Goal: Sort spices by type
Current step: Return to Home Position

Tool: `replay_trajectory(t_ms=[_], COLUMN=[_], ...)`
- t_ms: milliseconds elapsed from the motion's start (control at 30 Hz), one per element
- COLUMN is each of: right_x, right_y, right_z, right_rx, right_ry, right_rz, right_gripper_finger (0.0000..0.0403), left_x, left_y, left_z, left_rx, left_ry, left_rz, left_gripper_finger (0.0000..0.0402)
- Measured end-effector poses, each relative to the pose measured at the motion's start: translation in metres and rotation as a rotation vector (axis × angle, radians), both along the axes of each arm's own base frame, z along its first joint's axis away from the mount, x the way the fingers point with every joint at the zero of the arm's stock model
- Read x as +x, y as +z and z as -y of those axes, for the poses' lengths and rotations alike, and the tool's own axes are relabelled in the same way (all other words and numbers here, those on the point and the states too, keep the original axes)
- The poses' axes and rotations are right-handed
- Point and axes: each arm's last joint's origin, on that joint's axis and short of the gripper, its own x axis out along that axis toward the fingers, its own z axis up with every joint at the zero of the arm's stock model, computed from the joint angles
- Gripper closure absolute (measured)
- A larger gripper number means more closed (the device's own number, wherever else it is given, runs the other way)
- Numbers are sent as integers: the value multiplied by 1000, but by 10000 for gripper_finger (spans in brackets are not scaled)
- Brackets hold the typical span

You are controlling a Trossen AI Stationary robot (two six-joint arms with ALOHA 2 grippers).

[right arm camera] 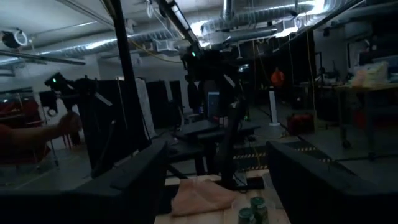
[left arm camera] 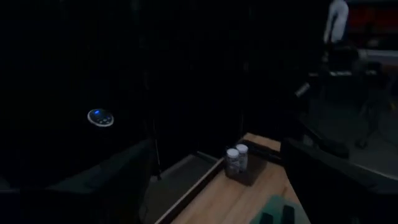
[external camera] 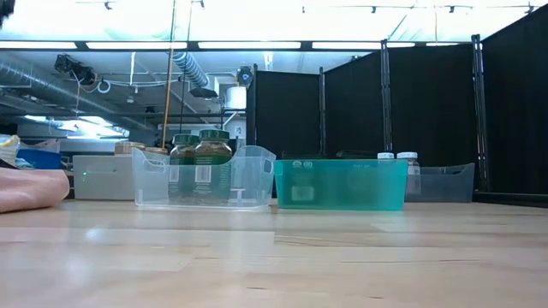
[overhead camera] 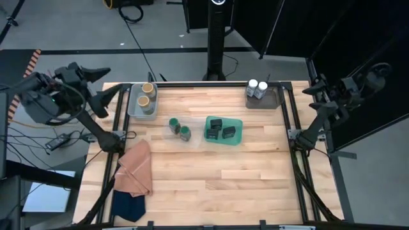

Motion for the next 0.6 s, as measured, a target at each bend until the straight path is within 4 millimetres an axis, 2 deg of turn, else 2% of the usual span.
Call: replay_trajectory(t_ms=[300, 433, 600], right_x=[-8, -8, -5], right_y=[-9, -18, -41], right_z=[9, 10, 7], right_rx=[52, 59, 95], right_ry=[11, -3, -16], right_rz=[-23, -35, -26], right_gripper_finger=[123, 121, 119], left_x=[-15, -14, -10], left_y=[-107, -141, -169], left_z=[-11, -6, 4], left_rx=[-101, -159, -214], left_ry=[-12, -55, -98], left_rz=[152, 197, 225], left_gripper_finger=[49, 49, 49])
